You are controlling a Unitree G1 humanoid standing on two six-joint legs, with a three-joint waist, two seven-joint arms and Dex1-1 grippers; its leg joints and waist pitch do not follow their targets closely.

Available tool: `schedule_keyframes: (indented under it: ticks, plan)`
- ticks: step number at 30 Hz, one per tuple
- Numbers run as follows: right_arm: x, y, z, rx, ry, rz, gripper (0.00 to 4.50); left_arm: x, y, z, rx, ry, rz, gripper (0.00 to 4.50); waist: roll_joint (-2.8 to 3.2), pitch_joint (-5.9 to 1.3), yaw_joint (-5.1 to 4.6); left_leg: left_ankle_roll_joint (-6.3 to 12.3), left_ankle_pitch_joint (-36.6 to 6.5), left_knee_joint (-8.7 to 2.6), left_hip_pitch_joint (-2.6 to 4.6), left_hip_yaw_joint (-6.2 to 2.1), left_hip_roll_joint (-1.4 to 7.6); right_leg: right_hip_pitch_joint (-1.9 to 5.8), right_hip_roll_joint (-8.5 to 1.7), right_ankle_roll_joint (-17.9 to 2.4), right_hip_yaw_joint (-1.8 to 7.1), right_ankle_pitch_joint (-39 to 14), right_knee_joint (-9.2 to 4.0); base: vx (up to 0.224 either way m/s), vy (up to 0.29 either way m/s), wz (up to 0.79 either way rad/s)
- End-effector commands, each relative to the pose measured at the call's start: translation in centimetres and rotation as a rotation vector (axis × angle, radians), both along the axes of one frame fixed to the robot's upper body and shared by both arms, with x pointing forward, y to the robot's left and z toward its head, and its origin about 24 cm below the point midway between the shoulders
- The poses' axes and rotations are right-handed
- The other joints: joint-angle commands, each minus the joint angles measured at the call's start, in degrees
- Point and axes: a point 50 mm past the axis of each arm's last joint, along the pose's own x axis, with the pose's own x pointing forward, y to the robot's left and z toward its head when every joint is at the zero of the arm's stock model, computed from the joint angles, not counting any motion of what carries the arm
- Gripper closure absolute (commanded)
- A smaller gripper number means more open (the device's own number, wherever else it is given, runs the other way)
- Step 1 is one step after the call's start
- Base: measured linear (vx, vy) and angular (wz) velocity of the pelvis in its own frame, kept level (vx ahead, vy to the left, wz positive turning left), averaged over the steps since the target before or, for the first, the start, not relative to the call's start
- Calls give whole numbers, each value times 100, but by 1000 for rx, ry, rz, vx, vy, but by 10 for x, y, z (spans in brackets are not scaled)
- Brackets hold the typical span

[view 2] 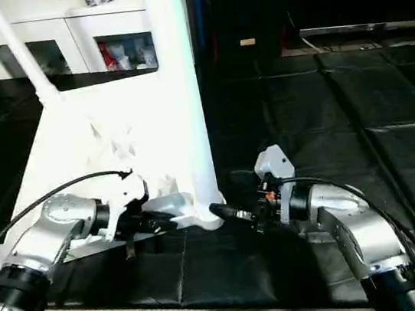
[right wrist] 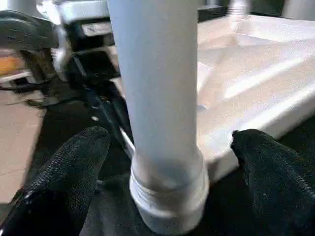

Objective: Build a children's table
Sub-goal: Rotate leg to tighten

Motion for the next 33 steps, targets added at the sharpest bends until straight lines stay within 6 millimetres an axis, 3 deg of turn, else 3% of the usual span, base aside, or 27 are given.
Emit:
schedule_keyframes:
  ticks: [1,6,7,8,9,10,12,23,27,28,33]
  plan:
    - [2,2,2,9,8,56,0,-8,-9,0,-10,15,-111,446,-96,-395,41,466,-370,-340,-122,104,-47,406,-374,-813,288,-1186,-442,0,0,0]
    - [2,5,0,10,45,171,18,-12,-7,-1,51,6,-202,449,-161,-405,92,499,-314,-335,-116,122,-32,403,-374,-903,298,-1000,-420,0,0,0]
    - [2,7,-1,3,59,226,18,-12,-6,-1,76,5,-233,449,-131,-404,121,502,-331,-337,-114,115,-24,397,-380,-912,291,-1025,-411,0,0,0]
    - [3,8,-1,2,61,232,52,-12,-5,-1,78,5,-237,450,-130,-407,128,506,-327,-336,-114,117,-22,398,-379,-907,292,-1020,-417,0,0,0]
    - [3,8,-1,-3,64,244,56,-12,-5,-1,85,5,-246,450,-134,-408,137,489,-342,-339,-109,116,-14,392,-384,-928,294,-995,-405,0,0,0]
    - [4,9,-2,-12,72,265,56,-12,-4,-1,94,3,-262,450,-187,-405,145,479,-339,-340,-108,125,-14,396,-382,-914,297,-985,-412,0,0,0]
    - [6,10,-2,-29,81,310,77,-10,-5,1,110,-4,-291,450,-148,-410,165,462,-341,-339,-102,122,-10,384,-389,-948,295,-990,-399,0,0,0]
    - [11,13,-5,-38,115,401,155,-9,-8,2,142,-13,-369,450,-171,-445,291,397,-336,-326,-87,129,6,379,-394,-1067,301,-712,-355,0,0,0]
    - [10,14,-7,-37,123,410,189,-8,-8,1,147,-14,-368,450,-182,-436,292,371,-326,-330,-106,124,0,396,-396,-1017,297,-760,-363,0,0,0]
    - [9,15,-8,-33,128,414,212,-8,-8,1,150,-15,-362,450,-169,-439,295,362,-337,-330,-104,121,2,394,-397,-998,298,-790,-367,0,0,0]
    - [8,17,-10,-15,138,417,239,-3,-9,0,153,-18,-316,450,-141,-432,306,317,-439,-336,-94,122,-1,384,-394,-960,296,-987,-393,0,0,0]
